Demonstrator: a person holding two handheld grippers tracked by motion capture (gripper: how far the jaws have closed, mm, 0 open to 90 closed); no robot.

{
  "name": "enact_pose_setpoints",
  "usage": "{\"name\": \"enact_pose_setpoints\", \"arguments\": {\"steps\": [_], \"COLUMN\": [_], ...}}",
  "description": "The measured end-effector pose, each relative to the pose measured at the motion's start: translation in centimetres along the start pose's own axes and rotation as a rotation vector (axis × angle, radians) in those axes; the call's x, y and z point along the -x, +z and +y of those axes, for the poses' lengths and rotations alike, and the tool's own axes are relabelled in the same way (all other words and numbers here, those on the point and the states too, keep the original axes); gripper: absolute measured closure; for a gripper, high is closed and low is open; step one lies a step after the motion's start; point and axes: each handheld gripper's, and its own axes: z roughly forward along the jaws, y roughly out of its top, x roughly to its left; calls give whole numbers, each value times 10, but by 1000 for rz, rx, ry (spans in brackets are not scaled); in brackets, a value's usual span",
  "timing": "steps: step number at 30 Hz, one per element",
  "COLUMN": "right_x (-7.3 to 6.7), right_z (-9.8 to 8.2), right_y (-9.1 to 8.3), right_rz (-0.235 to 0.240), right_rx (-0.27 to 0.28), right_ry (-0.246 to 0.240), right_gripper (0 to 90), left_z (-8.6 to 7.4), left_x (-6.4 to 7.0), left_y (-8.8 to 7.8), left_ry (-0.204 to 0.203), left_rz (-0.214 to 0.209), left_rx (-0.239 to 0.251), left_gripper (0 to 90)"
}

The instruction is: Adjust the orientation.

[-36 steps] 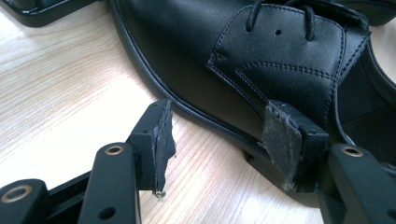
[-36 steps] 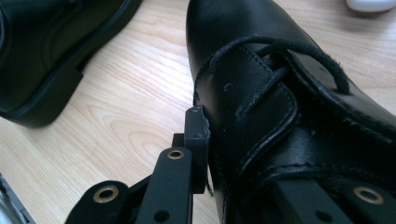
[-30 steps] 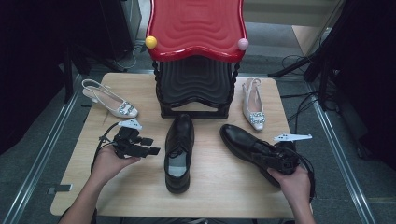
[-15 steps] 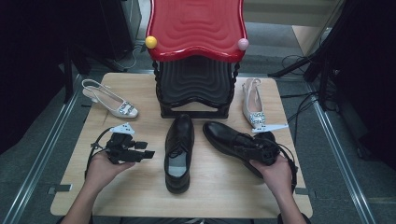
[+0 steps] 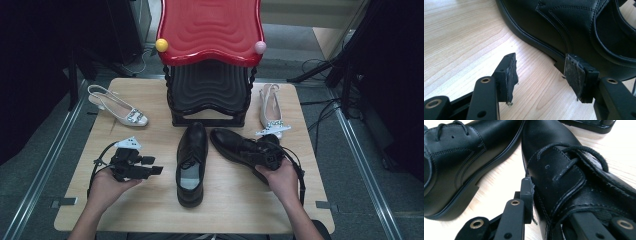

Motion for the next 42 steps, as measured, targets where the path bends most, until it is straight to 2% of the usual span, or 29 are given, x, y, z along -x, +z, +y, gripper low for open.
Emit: {"name": "enact_pose_setpoints", "arguments": {"steps": [6, 8, 14, 16, 20, 21, 24, 25, 26, 27, 31, 34, 37, 38, 42], "right_x": [-10, -15, -12, -9, -7, -6, -6, -1, -1, 4, 10, 16, 27, 34, 45], "right_z": [2, 1, -4, -6, -10, -11, -15, -18, -18, -22, -25, -26, -29, -32, -36], "right_y": [8, 12, 9, 0, -10, -15, -32, -40, -40, -46, -56, -63, -65, -65, -62], "right_rz": [-30, -39, -10, 20, 26, 27, 1, 13, 13, 47, 50, 17, -27, -45, -65], "right_rx": [10, 15, 7, 22, 27, 30, 44, 58, 58, 80, 105, 128, 128, 128, 133], "right_ry": [13, 8, -7, -9, -28, -39, -71, -67, -67, -64, -55, -71, -65, -52, -40], "right_gripper": [776, 741, 657, 614, 613, 623, 730, 787, 787, 833, 888, 900, 900, 900, 900], "left_z": [1, 2, 5, 6, 7, 8, 10, 10, 11, 12, 14, 15, 17, 17, 18], "left_x": [2, 3, 3, 3, 4, 3, 3, 3, 3, 3, 2, 1, 1, 1, 1], "left_y": [3, 5, 7, 8, 10, 11, 13, 13, 14, 15, 18, 20, 21, 22, 24], "left_ry": [9, 11, 16, 21, 20, 23, 26, 26, 29, 33, 37, 34, 33, 35, 38], "left_rz": [-9, -8, -23, -21, -27, -29, -34, -35, -32, -37, -40, -41, -41, -43, -48], "left_rx": [0, -4, -4, -8, -11, -11, -11, -11, -12, -15, -20, -24, -29, -28, -37], "left_gripper": [437, 437, 437, 437, 436, 437, 436, 435, 435, 435, 435, 434, 434, 434, 434]}}
